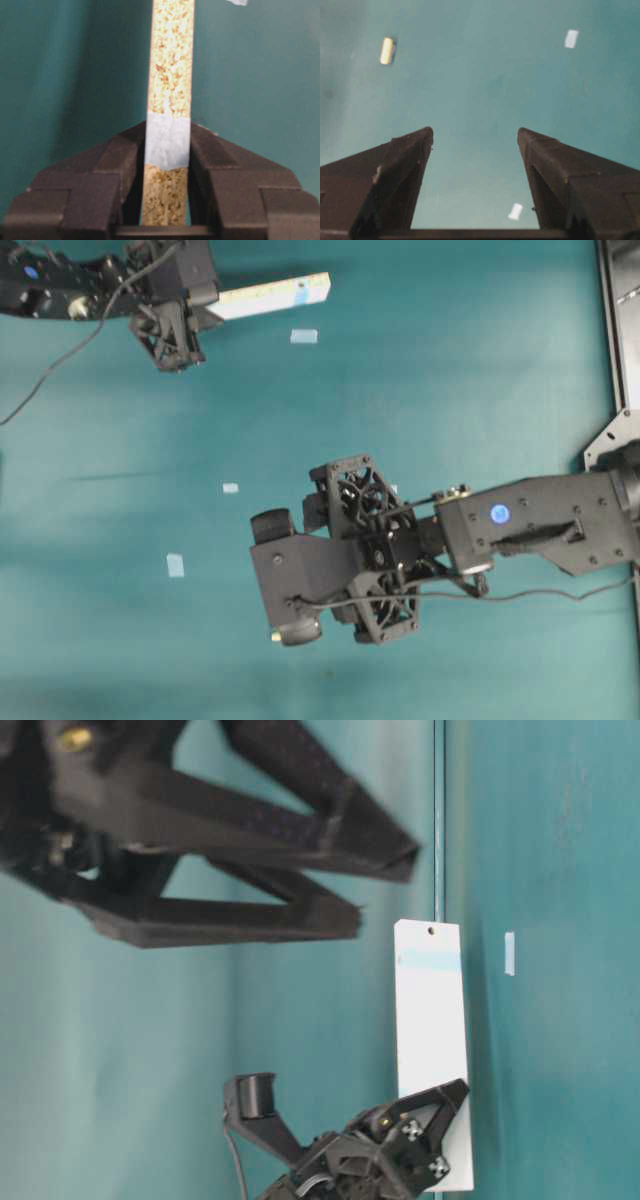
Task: Move the wooden board into place and insert the rod into its hole.
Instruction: 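Lift the white board with the left gripper and swing it toward center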
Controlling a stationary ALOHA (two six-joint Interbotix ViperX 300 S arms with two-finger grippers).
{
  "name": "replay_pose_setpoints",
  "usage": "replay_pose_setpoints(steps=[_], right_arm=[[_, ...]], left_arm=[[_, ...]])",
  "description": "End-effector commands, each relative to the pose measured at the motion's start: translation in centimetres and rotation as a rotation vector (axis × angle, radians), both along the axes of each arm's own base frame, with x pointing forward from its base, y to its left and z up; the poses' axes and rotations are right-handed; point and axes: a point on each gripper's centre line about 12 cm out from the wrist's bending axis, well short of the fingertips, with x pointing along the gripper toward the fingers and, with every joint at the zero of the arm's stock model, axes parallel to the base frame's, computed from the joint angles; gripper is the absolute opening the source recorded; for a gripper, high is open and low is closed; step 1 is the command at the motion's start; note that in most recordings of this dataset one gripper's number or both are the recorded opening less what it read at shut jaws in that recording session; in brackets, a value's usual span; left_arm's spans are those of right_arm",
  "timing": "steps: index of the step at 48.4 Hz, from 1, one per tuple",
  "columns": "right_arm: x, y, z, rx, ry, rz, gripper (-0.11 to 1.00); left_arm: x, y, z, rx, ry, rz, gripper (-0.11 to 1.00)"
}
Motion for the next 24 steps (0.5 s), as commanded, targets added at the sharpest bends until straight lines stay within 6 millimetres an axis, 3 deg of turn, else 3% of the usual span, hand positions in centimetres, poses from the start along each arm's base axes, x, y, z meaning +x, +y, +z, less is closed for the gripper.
replay_pose_setpoints(steps=[1, 16, 24], right_arm=[[-0.2, -0.3, 3.6, 0.011, -0.061, -0.009, 0.76], [0.4, -0.8, 9.9, -0.008, -0.156, -0.023, 0.76], [0.6, -1.0, 11.6, -0.024, -0.201, -0.028, 0.76]], left_arm=[[0.8, -0.7, 2.3, 0.008, -0.054, -0.007, 0.21], [3.0, -4.1, 3.0, -0.067, -0.108, -0.023, 0.21], [5.1, -6.6, 2.8, -0.106, -0.124, -0.06, 0.21]])
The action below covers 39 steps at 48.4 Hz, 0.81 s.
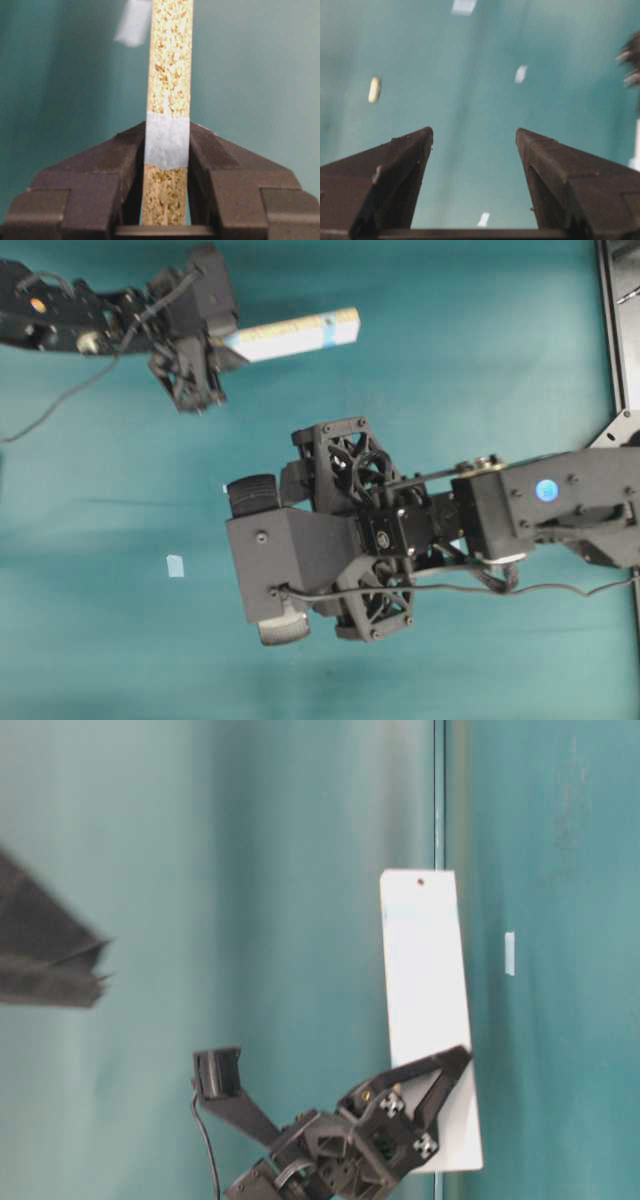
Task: Move the wooden board into place and insert the rod into its hole.
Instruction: 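Lift the white board with the left gripper and swing it toward center, then carry the board rightward with the left gripper, placing it flat mid-table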
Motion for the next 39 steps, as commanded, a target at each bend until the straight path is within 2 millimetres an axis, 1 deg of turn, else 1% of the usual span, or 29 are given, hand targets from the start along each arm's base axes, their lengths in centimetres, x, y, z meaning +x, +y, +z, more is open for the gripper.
replay_pose_setpoints(steps=[1, 6, 9, 24, 29, 39], right_arm=[[-0.7, -0.4, 3.2, 0.009, -0.082, -0.003, 0.76], [-0.7, -0.4, 3.3, 0.01, -0.085, -0.005, 0.76], [-0.7, -0.4, 3.3, 0.01, -0.085, -0.005, 0.76], [-0.7, -0.4, 3.4, 0.012, -0.088, -0.006, 0.76], [-0.6, -0.4, 3.5, 0.013, -0.091, -0.006, 0.76], [-0.6, -0.4, 3.5, 0.013, -0.092, -0.004, 0.76]], left_arm=[[1.7, -1.0, 1.3, -0.006, -0.054, -0.014, 0.21], [3.5, -2.7, 1.3, -0.034, -0.076, -0.036, 0.21], [5.0, -3.6, 1.2, -0.051, -0.099, -0.044, 0.21], [11.5, -7.0, 0.9, -0.112, -0.182, -0.079, 0.21], [13.2, -8.4, 0.7, -0.115, -0.194, -0.11, 0.21], [15.2, -11.1, 0.1, -0.119, -0.202, -0.166, 0.21]])
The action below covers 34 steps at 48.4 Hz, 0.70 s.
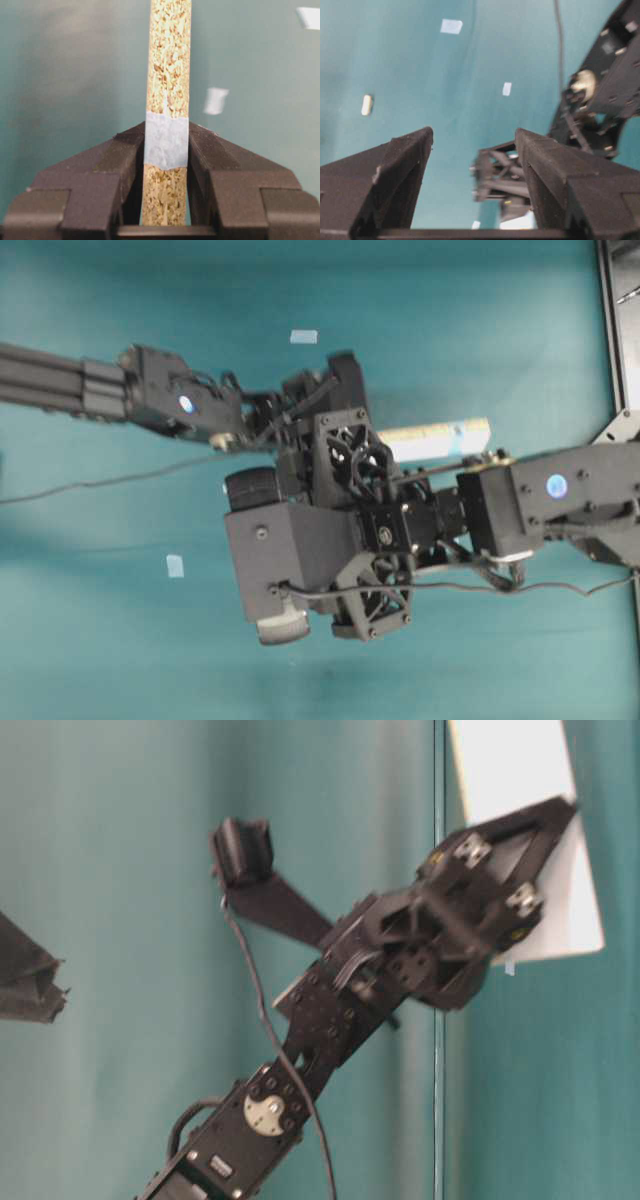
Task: Move the wooden board into place and insert the rod into its hole.
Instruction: 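Carry the board rightward with the left gripper, placing it flat mid-table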
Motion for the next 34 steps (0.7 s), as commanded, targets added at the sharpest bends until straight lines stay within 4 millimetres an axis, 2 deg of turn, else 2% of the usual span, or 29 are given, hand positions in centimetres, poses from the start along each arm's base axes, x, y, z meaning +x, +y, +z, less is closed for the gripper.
replay_pose_setpoints(steps=[1, 9, 20, 34], right_arm=[[-0.7, -0.3, 2.6, 0.018, -0.07, -0.002, 0.76], [-0.7, -0.3, 2.7, 0.018, -0.071, -0.003, 0.76], [-0.7, -0.3, 2.7, 0.019, -0.071, -0.002, 0.76], [-0.8, -0.1, 2.6, 0.019, -0.068, 0.002, 0.76]], left_arm=[[1.5, -0.9, 2.0, -0.005, -0.068, -0.013, 0.21], [2.6, -2.0, 1.4, -0.006, -0.068, -0.034, 0.21], [3.7, -2.1, 0.7, -0.006, -0.069, -0.036, 0.21], [3.7, -2.1, -0.6, -0.003, -0.042, -0.039, 0.21]])
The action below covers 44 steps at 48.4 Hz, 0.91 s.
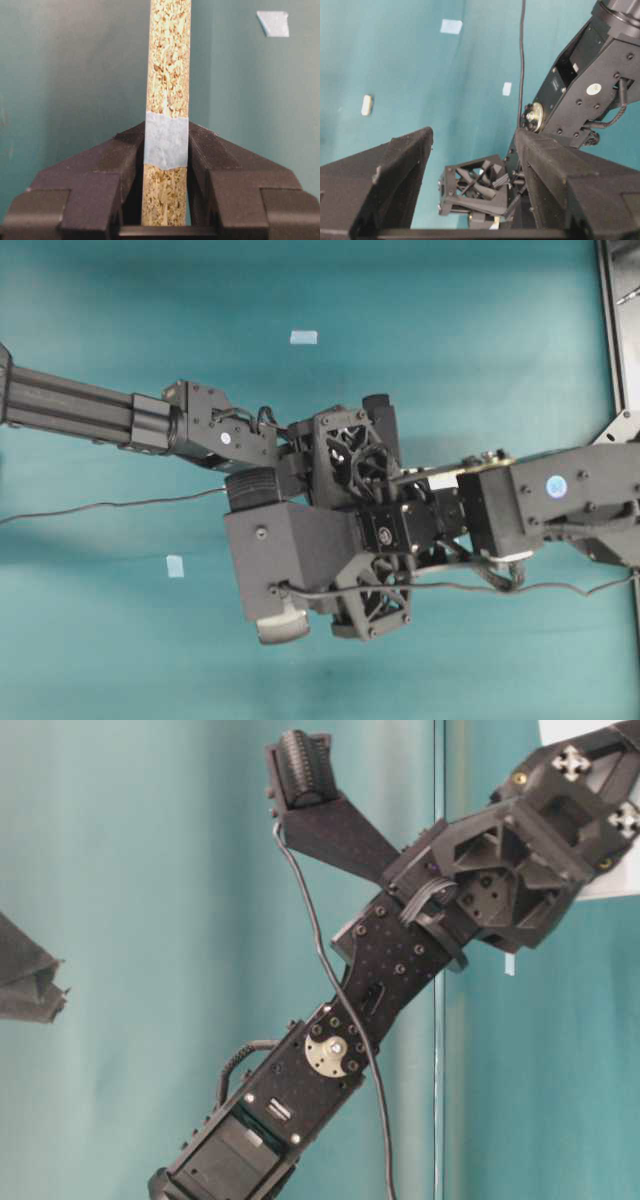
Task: Move the wooden board into place and insert the rod into its hole.
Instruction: 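Carry the board rightward with the left gripper, placing it flat mid-table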
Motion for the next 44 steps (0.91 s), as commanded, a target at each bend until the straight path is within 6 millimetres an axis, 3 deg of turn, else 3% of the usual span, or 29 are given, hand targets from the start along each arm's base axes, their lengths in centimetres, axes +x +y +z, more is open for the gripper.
replay_pose_setpoints(steps=[1, 29, 44], right_arm=[[-0.8, -0.1, 2.7, 0.02, -0.069, 0.0, 0.76], [-0.4, 0.0, 2.1, 0.017, -0.058, 0.001, 0.76], [0.0, 0.1, 1.5, 0.014, -0.045, -0.001, 0.76]], left_arm=[[0.8, 0.0, 1.9, -0.004, -0.051, 0.004, 0.21], [0.9, 0.9, 1.5, 0.094, 0.027, -0.074, 0.22], [2.5, 1.2, 2.1, 0.118, -0.003, -0.087, 0.22]])
